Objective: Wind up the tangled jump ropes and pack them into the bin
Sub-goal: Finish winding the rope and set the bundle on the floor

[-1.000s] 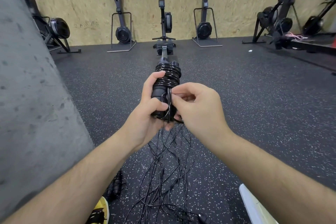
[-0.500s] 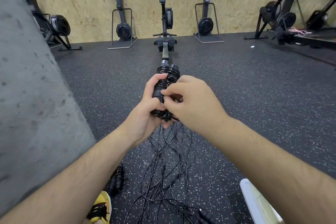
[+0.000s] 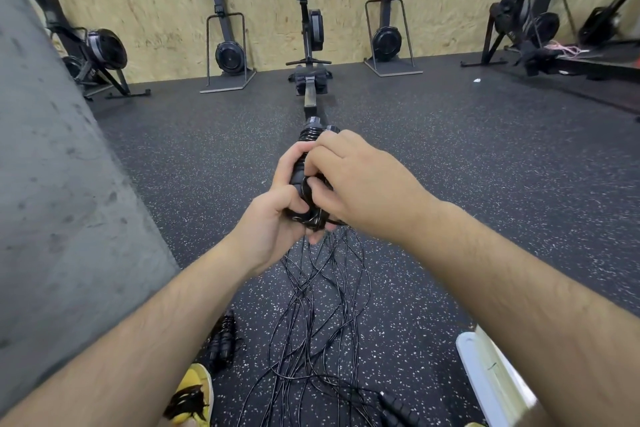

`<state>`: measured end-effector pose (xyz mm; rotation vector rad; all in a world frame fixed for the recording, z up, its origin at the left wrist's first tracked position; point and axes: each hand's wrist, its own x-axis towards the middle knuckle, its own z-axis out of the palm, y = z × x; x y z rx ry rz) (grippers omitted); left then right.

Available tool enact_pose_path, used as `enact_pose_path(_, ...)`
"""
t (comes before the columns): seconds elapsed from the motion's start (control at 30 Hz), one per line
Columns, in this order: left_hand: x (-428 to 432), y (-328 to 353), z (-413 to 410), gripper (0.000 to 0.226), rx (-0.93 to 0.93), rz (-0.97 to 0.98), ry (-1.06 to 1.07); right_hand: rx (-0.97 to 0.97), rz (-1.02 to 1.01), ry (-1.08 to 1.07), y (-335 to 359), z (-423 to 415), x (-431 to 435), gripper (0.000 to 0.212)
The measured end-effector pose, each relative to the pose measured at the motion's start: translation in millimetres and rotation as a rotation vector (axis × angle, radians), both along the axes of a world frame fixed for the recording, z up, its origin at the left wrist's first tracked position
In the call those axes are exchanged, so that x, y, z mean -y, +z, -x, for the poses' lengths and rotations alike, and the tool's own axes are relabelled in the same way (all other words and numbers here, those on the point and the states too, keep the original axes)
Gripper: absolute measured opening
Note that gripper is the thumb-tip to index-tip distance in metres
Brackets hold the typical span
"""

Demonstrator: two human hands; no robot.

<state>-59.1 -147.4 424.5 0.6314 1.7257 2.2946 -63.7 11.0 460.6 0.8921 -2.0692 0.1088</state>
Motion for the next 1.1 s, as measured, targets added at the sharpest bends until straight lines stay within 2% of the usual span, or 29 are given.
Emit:
enact_pose_path(0.07, -1, -4, 0, 0.076, 0.014, 0.034, -0.020, -0.013, 0.026, -0.012, 2, -1, 1, 0.021)
enact_pose_path(0.2, -5, -15, 2, 0.056, 0.081, 0.054, -0.004, 0.107, 0.173, 0.019, 5, -5, 8, 0.024)
enact_pose_path(0.27, -4, -16, 6, 0.061, 0.058, 0.046, 0.034, 0.152, 0.207, 0.024, 2, -6, 8, 0.017)
enact_pose_path(0.37, 0, -14, 10, 0.081, 0.039, 0.085, 0.116, 0.271, 0.252, 0.042, -6, -3, 6, 0.013)
enact_pose_path(0.57, 10, -23, 12, 0.087, -0.126, 0.562, 0.412, 0.864, 0.615, 0.118, -21, -2, 25, 0.019)
enact_pose_path(0.63, 18, -28, 9, 0.087, -0.165, 0.698, 0.441, 0.948, 0.670, 0.117, -27, -2, 33, 0.027)
enact_pose_path(0.73, 32, -35, 9, 0.089, -0.276, 0.858, 0.525, 0.957, 0.679, 0.116, -41, 4, 48, 0.040)
enact_pose_path(0.8, 42, -39, 12, 0.093, -0.297, 0.863, 0.571, 0.984, 0.724, 0.120, -51, 13, 57, 0.047)
enact_pose_path(0.93, 64, -46, 15, 0.093, -0.332, 0.742, 0.622, 1.039, 0.837, 0.137, -68, 28, 79, 0.060)
enact_pose_path(1.0, 76, -53, 19, 0.089, -0.307, 0.685, 0.631, 1.056, 0.876, 0.156, -77, 34, 90, 0.063)
enact_pose_path(1.1, 95, -66, 25, 0.082, -0.261, 0.701, 0.653, 1.089, 0.923, 0.148, -91, 41, 109, 0.062)
